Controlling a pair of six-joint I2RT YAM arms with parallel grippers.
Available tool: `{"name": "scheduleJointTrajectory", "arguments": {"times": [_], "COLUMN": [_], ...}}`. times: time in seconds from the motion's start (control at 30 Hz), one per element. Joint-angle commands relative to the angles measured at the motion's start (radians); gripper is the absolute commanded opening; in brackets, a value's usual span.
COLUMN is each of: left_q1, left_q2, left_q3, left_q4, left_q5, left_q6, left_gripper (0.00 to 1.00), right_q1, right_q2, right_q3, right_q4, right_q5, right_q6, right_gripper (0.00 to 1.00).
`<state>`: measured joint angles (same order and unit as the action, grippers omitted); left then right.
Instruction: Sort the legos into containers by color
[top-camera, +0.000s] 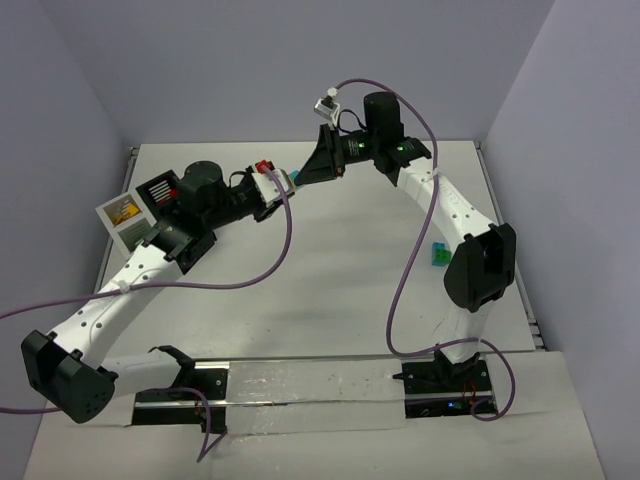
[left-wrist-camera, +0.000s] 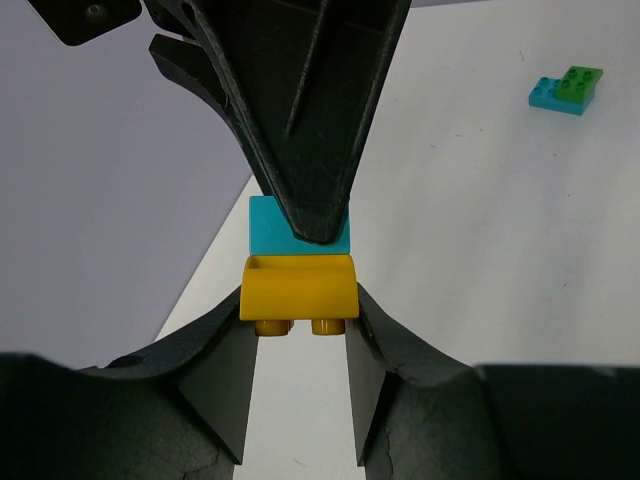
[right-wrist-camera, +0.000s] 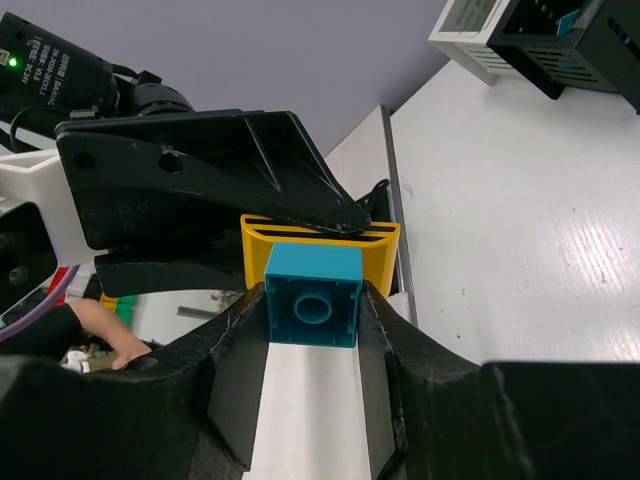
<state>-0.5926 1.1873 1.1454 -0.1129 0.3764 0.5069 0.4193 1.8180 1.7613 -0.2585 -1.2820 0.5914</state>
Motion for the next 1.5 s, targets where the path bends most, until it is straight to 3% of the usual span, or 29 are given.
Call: {"name": "scheduleJointTrajectory", "arguments": {"times": [0.0, 0.23, 0.37, 0.47, 0.57, 0.7, 0.73, 0.77, 0.87, 1.03, 1.47], "left_q1": [-0.013, 0.039, 0.141, 0.305, 0.502, 0.769, 0.774, 0.88, 1.014, 1.081, 1.133], "left_q2": [-0.031, -0.154, -0.189, -0.172, -0.118, -0.062, -0.053, -0.019, 0.034, 0.159, 0.431], "left_q3": [-0.013, -0.103, -0.098, -0.018, 0.087, 0.158, 0.164, 0.176, 0.218, 0.293, 0.517], "left_q4": [0.005, -0.102, -0.175, -0.27, -0.383, -0.468, -0.469, -0.471, -0.486, -0.527, -0.744], "left_q5": [-0.036, -0.037, -0.016, -0.016, 0.0, -0.019, -0.019, -0.01, 0.018, 0.05, 0.225], "left_q6": [0.03, 0.01, -0.059, -0.17, -0.26, -0.309, -0.316, -0.335, -0.344, -0.257, 0.052], "left_gripper": [0.0, 0.0, 0.0, 0.0, 0.0, 0.0, 0.0, 0.0, 0.0, 0.0, 0.01], "right_q1": [-0.002, -0.111, -0.167, -0.18, -0.183, -0.189, -0.191, -0.192, -0.192, -0.191, -0.166], "right_q2": [-0.017, -0.02, -0.02, -0.036, -0.063, -0.077, -0.078, -0.077, -0.073, -0.066, -0.069], "right_q3": [0.005, 0.057, 0.102, 0.192, 0.207, 0.204, 0.201, 0.198, 0.202, 0.197, 0.146], "right_q4": [0.045, 0.028, -0.077, -0.295, -0.381, -0.427, -0.427, -0.433, -0.441, -0.447, -0.466], "right_q5": [-0.063, -0.029, 0.038, 0.257, 0.377, 0.417, 0.417, 0.416, 0.414, 0.404, 0.382], "right_q6": [0.04, 0.014, -0.06, -0.306, -0.396, -0.451, -0.455, -0.46, -0.469, -0.481, -0.552], "right_gripper": [0.0, 0.0, 0.0, 0.0, 0.0, 0.0, 0.0, 0.0, 0.0, 0.0, 0.0]}}
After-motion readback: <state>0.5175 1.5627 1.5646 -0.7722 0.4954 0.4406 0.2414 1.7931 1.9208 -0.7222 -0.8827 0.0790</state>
